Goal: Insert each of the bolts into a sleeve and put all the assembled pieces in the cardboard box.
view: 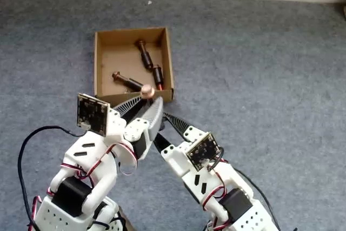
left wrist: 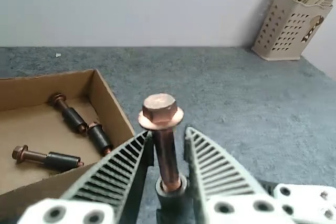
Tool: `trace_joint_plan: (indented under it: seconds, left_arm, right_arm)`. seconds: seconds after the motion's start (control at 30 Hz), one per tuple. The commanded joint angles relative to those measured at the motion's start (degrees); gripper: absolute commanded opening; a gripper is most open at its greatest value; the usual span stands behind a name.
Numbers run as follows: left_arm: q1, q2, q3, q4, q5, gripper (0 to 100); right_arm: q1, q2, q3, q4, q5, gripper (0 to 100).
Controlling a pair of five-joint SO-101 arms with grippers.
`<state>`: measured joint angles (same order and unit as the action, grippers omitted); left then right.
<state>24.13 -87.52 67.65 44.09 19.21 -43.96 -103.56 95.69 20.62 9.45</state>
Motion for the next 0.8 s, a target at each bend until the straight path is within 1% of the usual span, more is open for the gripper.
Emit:
trace_joint_plan:
  seconds: [0.0, 0.2, 0.37, 0.47, 0.6, 0.77]
  left_arm:
    - [1.01, -0.57, -0.75, 4.13, -0.88, 23]
    - [1.01, -0.57, -1.36, 8.44, -1.14, 24]
    - [0.66, -0.57, -7.96, 16.26, -0.97, 24]
    - [-0.13, -0.57, -10.77, 18.46, -0.97, 24]
    - [-5.67, -0.57, -11.21, 18.46, -0.97, 24]
    - [-14.37, -0.57, -10.86, 18.73, -0.88, 24]
  right_arm:
    - [-0.84, -1.45, 1.19, -4.00, 0.62, 0.4]
    - [-0.84, -1.45, 1.54, -4.26, 0.44, 0.4]
    - [-0.84, -1.27, 1.71, -4.26, 0.26, 0.4]
    - [-0.84, -1.01, 1.71, -4.09, 0.26, 0.4]
    - [-0.13, -0.92, 2.95, -3.91, 0.09, 0.4]
    - [3.65, -0.92, 6.11, -3.56, -7.91, 0.4]
